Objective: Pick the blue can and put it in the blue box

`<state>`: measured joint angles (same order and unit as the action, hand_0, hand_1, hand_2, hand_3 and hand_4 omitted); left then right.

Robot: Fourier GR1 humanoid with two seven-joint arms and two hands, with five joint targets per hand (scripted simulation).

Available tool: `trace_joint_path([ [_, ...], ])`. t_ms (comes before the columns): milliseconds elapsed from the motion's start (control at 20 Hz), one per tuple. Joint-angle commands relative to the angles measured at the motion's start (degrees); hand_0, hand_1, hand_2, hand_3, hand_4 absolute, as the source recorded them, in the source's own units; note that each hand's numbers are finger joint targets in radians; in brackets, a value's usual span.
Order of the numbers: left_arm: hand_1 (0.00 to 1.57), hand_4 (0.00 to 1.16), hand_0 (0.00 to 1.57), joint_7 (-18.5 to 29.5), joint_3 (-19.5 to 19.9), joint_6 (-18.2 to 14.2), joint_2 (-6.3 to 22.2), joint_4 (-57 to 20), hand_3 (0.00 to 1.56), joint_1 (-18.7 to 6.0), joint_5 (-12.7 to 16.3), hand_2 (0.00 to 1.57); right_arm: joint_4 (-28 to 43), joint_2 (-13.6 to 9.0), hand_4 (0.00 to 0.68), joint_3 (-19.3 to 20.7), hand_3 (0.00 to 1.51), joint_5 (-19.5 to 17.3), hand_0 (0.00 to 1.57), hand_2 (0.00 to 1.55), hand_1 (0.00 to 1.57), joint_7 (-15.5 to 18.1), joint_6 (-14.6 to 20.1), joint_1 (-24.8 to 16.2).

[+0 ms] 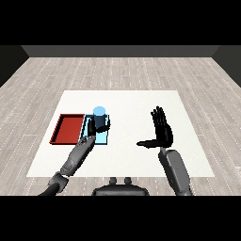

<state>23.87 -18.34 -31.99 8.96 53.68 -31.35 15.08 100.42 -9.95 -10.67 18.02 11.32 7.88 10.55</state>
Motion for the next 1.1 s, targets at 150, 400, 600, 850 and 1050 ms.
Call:
trace_joint_path([
  [150, 1.56, 1.10, 1.56, -5.17, 4.70, 1.51, 6.81, -13.57, 1.46, -4.69, -1.89, 1.54, -0.88, -0.88, 0.000, 4.47, 0.00, 2.43, 0.00, 0.00, 0.00, 4.07, -2.91, -4.39],
  [400, 1.57, 1.04, 1.57, -4.56, 6.05, 6.04, 7.41, -28.50, 1.47, -9.97, -3.75, 1.55, -5.05, 1.37, 0.000, 4.58, 0.00, 2.64, 0.00, 0.00, 0.00, 2.47, -2.01, 0.75],
  [600, 1.57, 1.03, 1.57, -8.12, 5.04, 4.81, 4.51, -38.40, 1.48, -15.43, -6.57, 1.57, -10.77, 3.58, 0.000, 4.84, 0.00, 2.56, 0.00, 0.00, 0.00, 7.52, -3.58, 0.30],
  [850, 1.57, 0.96, 1.57, -9.28, 7.80, 2.70, -0.21, -46.62, 1.44, -17.86, -5.62, 1.55, -13.06, 2.87, 0.000, 6.59, 0.00, 3.07, 0.00, 0.00, 0.00, 5.53, -3.40, 2.50],
  [1050, 1.15, 0.89, 1.15, -6.67, 10.28, 0.34, -2.31, -49.17, 1.06, -15.11, -4.11, 1.14, -11.62, 1.70, 0.000, 9.00, 0.00, 4.47, 0.00, 0.00, 0.00, 3.06, -2.61, 3.47],
])
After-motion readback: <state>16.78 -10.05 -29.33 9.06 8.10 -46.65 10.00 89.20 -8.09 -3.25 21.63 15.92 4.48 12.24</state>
